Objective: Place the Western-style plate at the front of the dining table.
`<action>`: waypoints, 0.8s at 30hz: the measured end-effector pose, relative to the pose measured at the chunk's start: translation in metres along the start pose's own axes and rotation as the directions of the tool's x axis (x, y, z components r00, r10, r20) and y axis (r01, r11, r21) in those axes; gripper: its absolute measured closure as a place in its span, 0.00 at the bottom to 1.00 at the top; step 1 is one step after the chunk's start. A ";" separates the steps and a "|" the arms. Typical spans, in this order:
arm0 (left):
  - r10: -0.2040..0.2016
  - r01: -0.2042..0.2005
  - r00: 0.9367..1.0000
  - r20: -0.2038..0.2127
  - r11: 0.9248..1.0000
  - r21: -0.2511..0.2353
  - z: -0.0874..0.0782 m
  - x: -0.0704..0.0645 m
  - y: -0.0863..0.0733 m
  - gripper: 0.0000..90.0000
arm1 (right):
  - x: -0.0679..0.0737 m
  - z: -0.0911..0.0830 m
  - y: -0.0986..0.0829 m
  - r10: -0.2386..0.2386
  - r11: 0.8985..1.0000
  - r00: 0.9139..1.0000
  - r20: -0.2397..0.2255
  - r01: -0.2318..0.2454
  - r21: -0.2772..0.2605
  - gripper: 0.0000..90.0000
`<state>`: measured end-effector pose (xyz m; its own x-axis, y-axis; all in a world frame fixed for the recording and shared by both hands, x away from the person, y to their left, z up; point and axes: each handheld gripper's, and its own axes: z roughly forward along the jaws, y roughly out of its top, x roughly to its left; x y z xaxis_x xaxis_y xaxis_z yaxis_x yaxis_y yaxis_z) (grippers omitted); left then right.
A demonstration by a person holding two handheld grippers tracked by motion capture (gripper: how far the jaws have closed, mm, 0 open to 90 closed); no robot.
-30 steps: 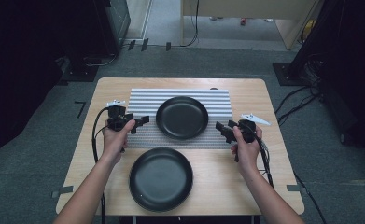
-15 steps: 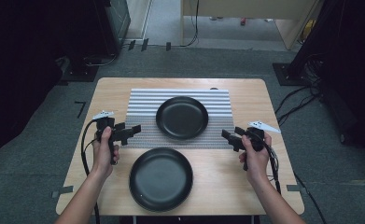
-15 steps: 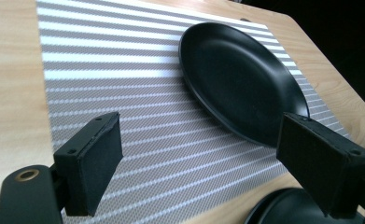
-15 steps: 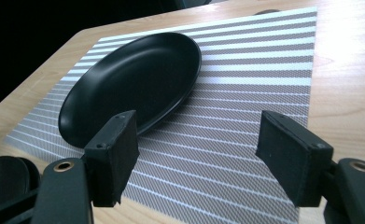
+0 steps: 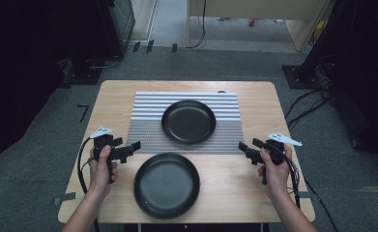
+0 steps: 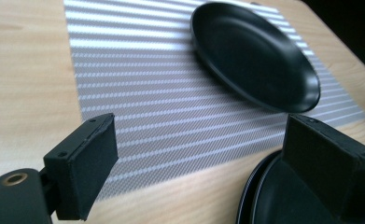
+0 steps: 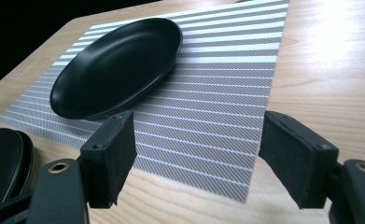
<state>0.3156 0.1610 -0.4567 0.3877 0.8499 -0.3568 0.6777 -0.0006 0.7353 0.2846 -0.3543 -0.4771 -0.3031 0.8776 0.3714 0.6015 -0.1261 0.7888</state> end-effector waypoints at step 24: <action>-0.030 0.031 0.997 -0.075 1.000 0.005 -0.039 0.016 -0.050 0.10 | -0.033 -0.046 -0.030 0.006 1.000 0.998 0.062 -0.008 0.021 0.28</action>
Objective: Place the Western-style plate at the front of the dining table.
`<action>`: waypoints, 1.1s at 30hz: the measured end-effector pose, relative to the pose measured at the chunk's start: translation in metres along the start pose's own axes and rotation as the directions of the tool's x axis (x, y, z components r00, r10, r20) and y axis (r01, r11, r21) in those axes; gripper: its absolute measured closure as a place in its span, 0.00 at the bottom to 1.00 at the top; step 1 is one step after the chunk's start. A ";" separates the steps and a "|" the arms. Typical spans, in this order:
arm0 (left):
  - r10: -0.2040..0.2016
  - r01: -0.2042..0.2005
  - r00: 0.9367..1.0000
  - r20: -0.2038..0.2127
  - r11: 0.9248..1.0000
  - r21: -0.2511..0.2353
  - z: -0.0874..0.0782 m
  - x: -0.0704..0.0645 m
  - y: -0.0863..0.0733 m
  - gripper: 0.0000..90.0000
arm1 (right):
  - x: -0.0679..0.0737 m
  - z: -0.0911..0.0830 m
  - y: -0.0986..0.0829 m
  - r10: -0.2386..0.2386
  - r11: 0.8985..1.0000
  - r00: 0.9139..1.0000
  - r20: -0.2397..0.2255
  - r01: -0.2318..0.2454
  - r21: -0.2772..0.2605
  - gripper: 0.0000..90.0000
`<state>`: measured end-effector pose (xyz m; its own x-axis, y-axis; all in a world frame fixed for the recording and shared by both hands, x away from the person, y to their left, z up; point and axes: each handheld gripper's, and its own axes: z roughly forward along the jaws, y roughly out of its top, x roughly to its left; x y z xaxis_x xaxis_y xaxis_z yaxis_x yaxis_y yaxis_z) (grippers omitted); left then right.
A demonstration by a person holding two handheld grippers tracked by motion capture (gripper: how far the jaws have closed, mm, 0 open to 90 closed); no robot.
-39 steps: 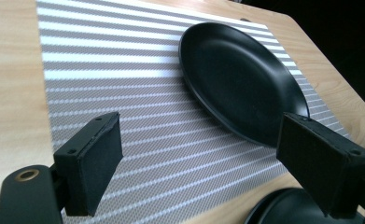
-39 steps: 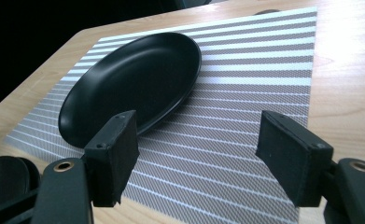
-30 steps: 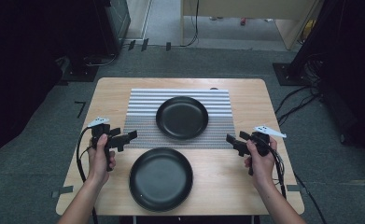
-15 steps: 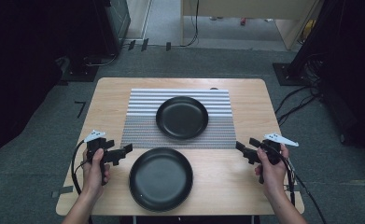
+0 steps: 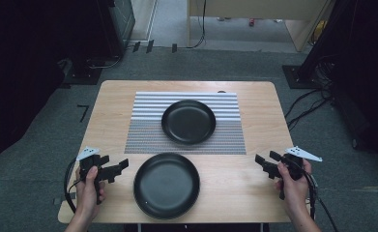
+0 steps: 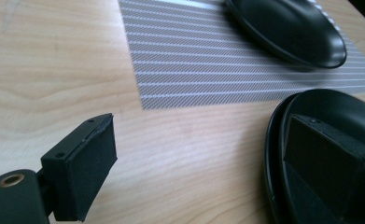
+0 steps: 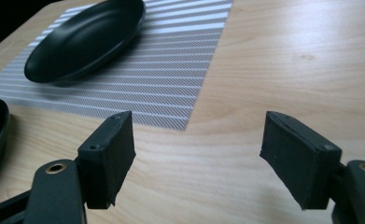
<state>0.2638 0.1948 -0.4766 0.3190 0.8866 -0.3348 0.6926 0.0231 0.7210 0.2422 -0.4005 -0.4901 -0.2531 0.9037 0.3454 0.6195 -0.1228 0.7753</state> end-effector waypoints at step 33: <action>0.117 -0.100 0.955 -0.274 0.992 0.076 -0.027 0.027 -0.061 0.10 | -0.050 -0.048 -0.053 -0.089 0.993 0.974 0.209 0.071 0.092 0.25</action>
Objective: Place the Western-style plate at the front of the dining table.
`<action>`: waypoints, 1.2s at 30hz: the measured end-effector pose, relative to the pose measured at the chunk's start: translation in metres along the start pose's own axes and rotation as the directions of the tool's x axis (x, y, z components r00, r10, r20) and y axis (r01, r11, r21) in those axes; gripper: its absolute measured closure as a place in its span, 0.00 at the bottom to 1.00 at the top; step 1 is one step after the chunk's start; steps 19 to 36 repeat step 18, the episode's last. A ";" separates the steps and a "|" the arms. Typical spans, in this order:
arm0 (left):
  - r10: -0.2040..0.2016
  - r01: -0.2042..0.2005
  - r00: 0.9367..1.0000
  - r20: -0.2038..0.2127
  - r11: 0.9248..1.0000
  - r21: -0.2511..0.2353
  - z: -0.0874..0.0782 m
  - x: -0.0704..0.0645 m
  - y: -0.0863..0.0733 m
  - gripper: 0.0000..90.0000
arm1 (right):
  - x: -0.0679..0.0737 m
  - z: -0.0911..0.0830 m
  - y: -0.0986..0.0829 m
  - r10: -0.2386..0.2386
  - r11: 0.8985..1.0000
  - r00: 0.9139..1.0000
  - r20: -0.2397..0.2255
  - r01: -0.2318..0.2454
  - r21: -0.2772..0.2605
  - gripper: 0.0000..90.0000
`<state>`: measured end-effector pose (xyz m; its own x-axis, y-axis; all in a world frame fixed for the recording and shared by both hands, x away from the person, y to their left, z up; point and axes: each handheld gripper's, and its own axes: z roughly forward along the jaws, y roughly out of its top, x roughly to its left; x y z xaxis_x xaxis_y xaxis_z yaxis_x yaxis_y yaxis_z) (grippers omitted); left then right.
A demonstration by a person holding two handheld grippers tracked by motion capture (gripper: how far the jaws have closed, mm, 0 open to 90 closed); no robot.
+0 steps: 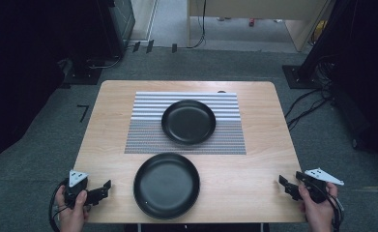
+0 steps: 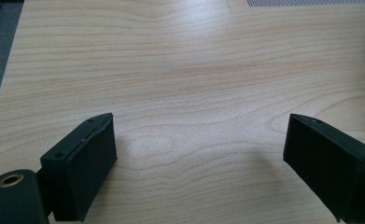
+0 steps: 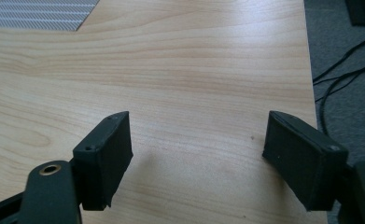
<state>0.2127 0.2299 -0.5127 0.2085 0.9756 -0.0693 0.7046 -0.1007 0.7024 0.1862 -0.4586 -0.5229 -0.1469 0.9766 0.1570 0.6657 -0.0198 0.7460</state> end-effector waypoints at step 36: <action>0.050 -0.051 0.997 -0.050 0.998 -0.020 0.003 -0.009 -0.006 0.07 | 0.014 0.008 0.000 -0.109 0.993 0.992 0.069 0.106 0.041 0.15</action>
